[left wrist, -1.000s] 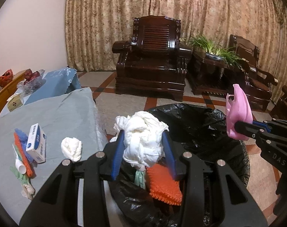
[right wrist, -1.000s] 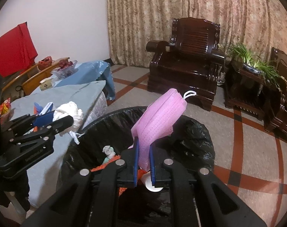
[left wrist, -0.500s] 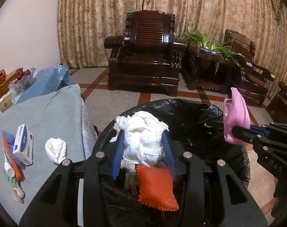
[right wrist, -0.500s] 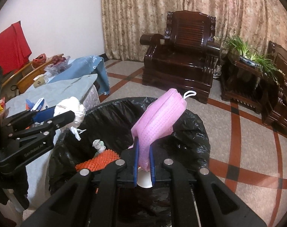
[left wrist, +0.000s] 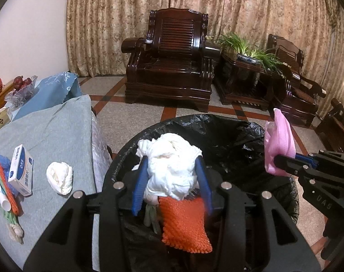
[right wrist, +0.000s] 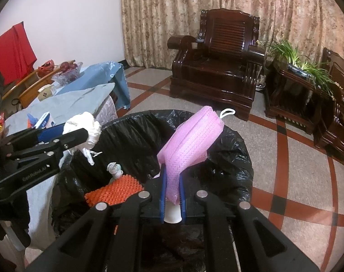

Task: Collect trash
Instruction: 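Open the left gripper over the bin while the right gripper releases the pink mask, then move both tools back over the table toward the remaining trash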

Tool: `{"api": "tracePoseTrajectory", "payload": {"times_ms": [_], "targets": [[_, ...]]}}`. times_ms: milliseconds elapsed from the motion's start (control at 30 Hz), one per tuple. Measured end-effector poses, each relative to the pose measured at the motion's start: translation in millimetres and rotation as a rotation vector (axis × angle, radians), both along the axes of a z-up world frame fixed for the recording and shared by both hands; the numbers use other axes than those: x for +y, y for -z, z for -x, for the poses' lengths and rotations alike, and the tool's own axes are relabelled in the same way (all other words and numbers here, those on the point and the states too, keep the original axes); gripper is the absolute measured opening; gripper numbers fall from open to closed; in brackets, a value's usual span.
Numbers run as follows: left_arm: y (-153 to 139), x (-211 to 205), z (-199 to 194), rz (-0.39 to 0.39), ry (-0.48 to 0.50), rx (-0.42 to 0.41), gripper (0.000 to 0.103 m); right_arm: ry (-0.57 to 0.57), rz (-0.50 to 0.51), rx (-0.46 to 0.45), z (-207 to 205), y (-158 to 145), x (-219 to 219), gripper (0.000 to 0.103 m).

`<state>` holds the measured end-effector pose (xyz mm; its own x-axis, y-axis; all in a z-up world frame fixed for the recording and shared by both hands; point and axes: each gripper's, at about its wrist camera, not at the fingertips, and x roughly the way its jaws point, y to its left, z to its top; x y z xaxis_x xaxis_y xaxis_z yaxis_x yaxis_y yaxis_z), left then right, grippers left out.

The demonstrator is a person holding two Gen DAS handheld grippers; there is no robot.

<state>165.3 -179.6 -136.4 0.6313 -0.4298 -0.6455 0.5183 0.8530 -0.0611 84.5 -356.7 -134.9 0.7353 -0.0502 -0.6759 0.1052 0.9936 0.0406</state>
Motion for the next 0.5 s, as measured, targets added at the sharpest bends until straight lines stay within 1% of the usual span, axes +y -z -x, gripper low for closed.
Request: {"api": "tracePoseTrajectory", "payload": {"times_ms": [33, 67, 100, 133, 233, 267, 300, 333, 367, 400, 433, 500], "targets": [[0.5, 0.9, -0.6, 0.002, 0.002, 0.002, 0.046, 0.000, 0.001, 0.002, 0.0, 0.2, 0.0, 0.019], [0.3, 0.3, -0.6, 0.002, 0.005, 0.004, 0.054, 0.005, 0.004, 0.003, 0.2, 0.7, -0.1, 0.022], [0.3, 0.6, -0.2, 0.002, 0.005, 0.003, 0.059, 0.008, 0.003, 0.003, 0.3, 1.5, -0.8, 0.029], [0.4, 1.3, -0.5, 0.002, 0.002, 0.003, 0.061, 0.011, -0.002, 0.011, 0.4, 2.5, -1.6, 0.039], [4.2, 3.6, -3.4, 0.006, -0.004, 0.016, 0.064, 0.020, -0.009, 0.015, 2.1, 4.8, -4.4, 0.041], [5.2, 4.4, -3.9, 0.007, -0.007, 0.019, 0.069, 0.022, -0.008, 0.014, 2.6, 5.3, -5.0, 0.047], [5.4, 6.7, -4.5, 0.010, -0.012, 0.022, 0.074, 0.024, -0.006, 0.010, 3.5, 4.8, -5.2, 0.059], [5.4, 10.5, -5.1, 0.017, -0.020, 0.027, 0.077, 0.027, -0.004, 0.003, 4.8, 4.0, -5.0, 0.070], [3.8, 14.1, -5.7, 0.022, -0.027, 0.027, 0.083, 0.030, -0.004, -0.002, 5.6, 3.1, -4.3, 0.075], [2.2, 18.7, -5.3, 0.024, -0.040, 0.021, 0.087, 0.031, -0.003, -0.006, 5.7, 2.6, -4.1, 0.085], [-0.2, 23.0, -4.9, 0.023, -0.050, 0.014, 0.089, 0.031, -0.003, -0.014, 7.3, 0.9, -3.2, 0.091], [-4.5, 34.2, -3.1, 0.014, -0.081, -0.005, 0.091, 0.027, -0.007, -0.025, 8.8, -1.0, -1.5, 0.094]]}}
